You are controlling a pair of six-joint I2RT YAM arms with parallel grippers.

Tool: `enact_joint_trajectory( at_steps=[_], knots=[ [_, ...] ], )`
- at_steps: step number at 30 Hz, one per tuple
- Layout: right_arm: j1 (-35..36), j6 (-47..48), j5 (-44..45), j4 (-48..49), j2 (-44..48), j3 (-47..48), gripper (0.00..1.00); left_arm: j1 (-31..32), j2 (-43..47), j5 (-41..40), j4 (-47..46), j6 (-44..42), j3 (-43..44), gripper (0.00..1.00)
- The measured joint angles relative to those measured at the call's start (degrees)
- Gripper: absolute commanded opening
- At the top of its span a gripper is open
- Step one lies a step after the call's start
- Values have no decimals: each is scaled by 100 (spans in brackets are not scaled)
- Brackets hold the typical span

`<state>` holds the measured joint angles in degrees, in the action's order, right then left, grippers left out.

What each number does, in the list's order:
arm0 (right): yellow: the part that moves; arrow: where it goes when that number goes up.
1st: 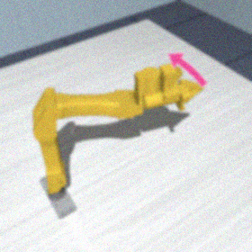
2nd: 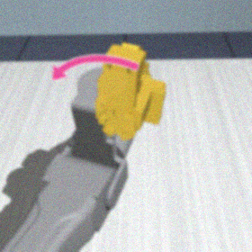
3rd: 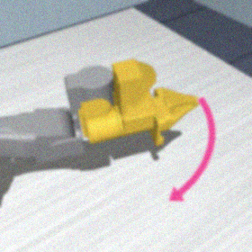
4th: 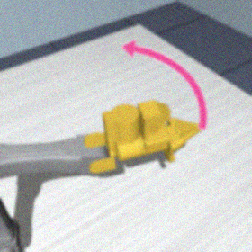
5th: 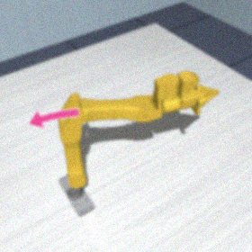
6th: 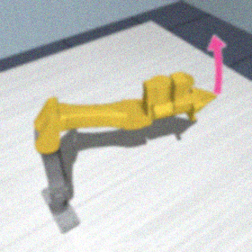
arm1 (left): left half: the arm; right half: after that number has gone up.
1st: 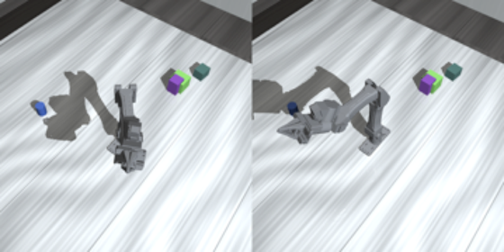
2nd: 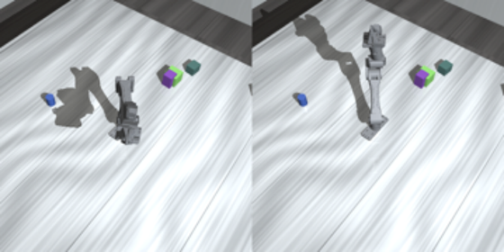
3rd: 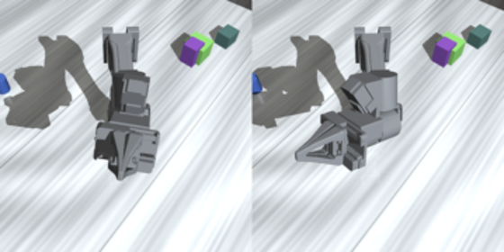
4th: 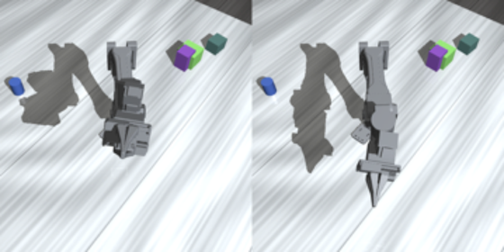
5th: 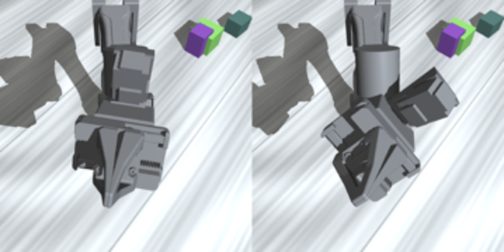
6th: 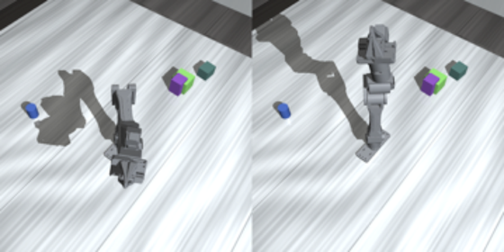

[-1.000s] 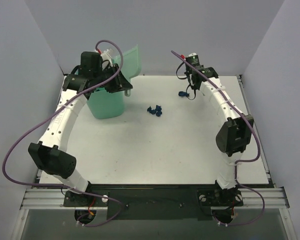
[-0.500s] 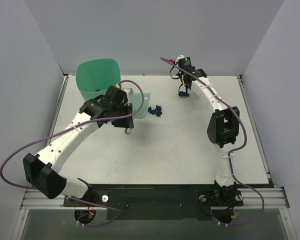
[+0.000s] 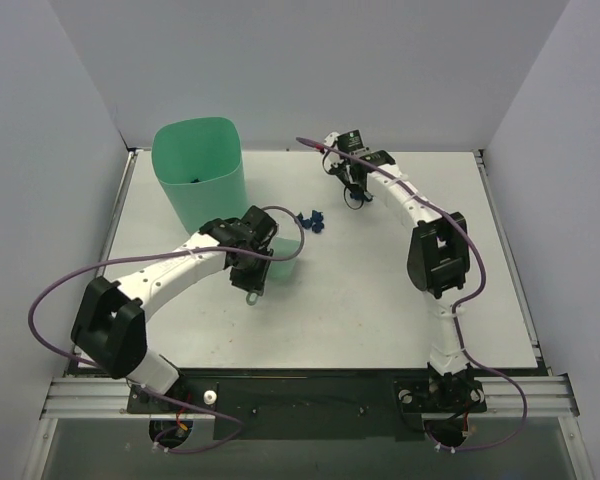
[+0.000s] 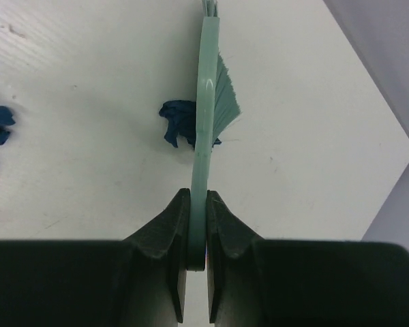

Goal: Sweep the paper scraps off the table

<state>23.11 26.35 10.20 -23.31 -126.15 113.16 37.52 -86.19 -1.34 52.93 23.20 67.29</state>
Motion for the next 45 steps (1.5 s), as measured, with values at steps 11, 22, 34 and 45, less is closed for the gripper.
enact_joint_trajectory(
  at_steps=[11, 22, 34, 45],
  knots=[
    [334, 72, -693, -81, 428, -352, 0, 225, -1202, -28, 35, -472, 507, 0],
    [713, 70, -1329, -378, 514, -402, 0, 203, -2006, 101, 341, -929, 1255, 0],
    [837, -61, -1849, -562, 896, -796, 0, -177, -2538, 396, 481, -1119, 1705, 0],
    [907, -302, -2695, -876, 1161, -1047, 0, -426, -2988, 658, 595, -1322, 2199, 0]
  ],
)
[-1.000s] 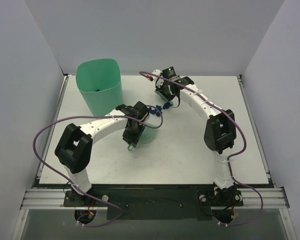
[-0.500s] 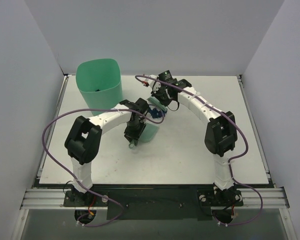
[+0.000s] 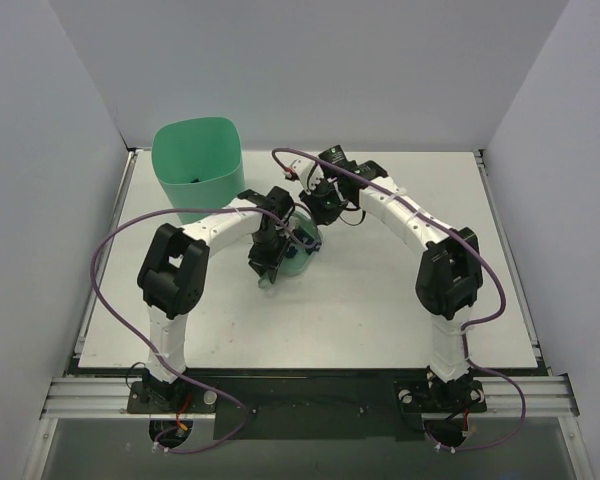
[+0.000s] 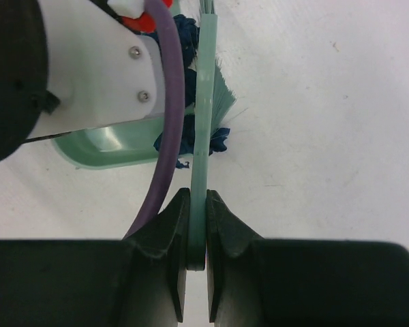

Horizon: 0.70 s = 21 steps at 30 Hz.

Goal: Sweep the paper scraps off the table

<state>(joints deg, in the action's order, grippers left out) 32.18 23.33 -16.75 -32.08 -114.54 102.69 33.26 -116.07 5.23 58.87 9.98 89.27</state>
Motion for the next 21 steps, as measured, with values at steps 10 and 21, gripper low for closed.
enact_joint_trajectory(
  at_steps=[10, 21],
  knots=[
    [-28, -166, -483, -223, 190, -155, 0, 79, 20, -138, -11, -48, -81, 0],
    [-118, -636, -933, -428, 262, -155, 0, 221, 382, -334, -299, 39, -610, 0]
  ],
)
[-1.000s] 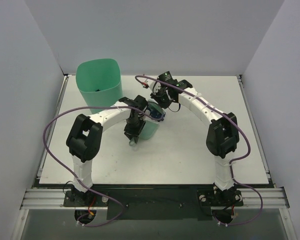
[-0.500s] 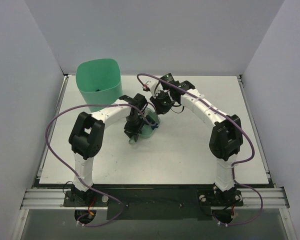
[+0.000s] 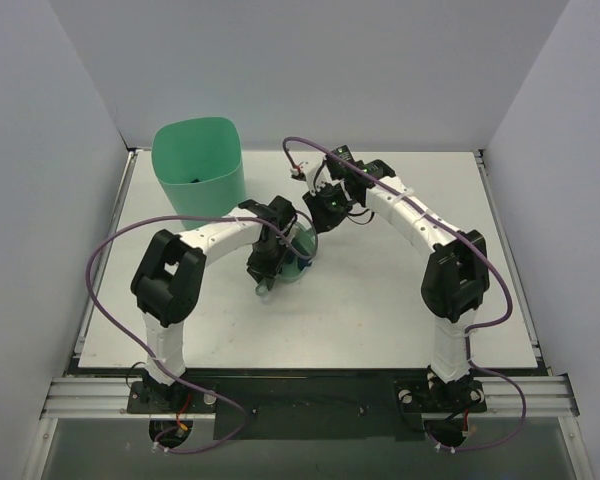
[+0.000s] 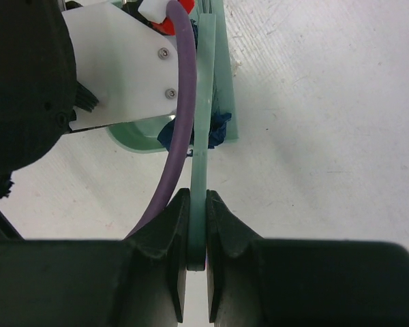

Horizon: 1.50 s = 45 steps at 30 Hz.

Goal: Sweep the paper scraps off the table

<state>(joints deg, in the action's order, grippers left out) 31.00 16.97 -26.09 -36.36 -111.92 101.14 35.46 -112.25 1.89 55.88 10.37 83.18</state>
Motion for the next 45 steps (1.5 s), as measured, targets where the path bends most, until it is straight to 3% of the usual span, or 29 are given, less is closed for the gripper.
enact_joint_trajectory(
  at_steps=[16, 45],
  knots=[
    [9, -822, 42, -48, 105, 33, 0, 358, 302, -428, -393, 385, -407, 0],
    [92, -1615, 494, 160, 1390, -509, 0, 461, 1176, -927, -1821, 1115, -1534, 0]
  ],
)
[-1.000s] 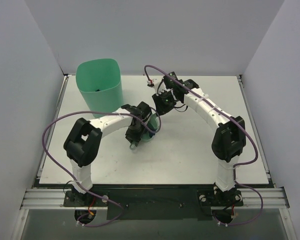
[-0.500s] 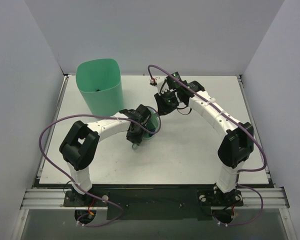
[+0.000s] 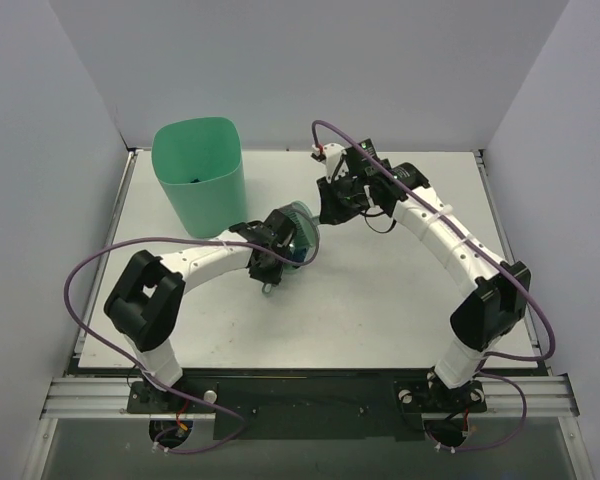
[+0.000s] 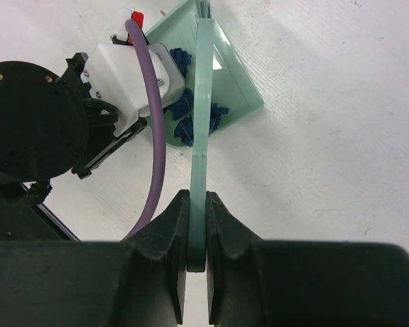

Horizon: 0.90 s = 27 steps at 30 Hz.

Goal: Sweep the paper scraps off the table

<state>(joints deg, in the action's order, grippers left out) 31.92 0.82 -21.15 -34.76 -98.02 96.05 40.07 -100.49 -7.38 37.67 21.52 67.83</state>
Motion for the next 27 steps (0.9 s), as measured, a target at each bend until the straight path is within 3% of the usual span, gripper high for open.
enact_joint_trajectory(
  at_steps=[7, 14, 20, 27],
  knots=[
    [-181, -581, 28, 90, 376, 0, 0, 0, 256, -33, 33, 24, 2, 0],
    [-817, -1445, 358, 247, 778, -157, 0, 0, 278, 26, 337, 61, 278, 0],
    [-1445, -2055, 1023, 503, 1718, -1091, 0, 0, 286, 138, 741, 205, 1110, 0],
    [-1499, -2476, 1445, 848, 2568, -2376, 0, -33, 247, 382, 1154, 238, 2529, 0]
  ],
)
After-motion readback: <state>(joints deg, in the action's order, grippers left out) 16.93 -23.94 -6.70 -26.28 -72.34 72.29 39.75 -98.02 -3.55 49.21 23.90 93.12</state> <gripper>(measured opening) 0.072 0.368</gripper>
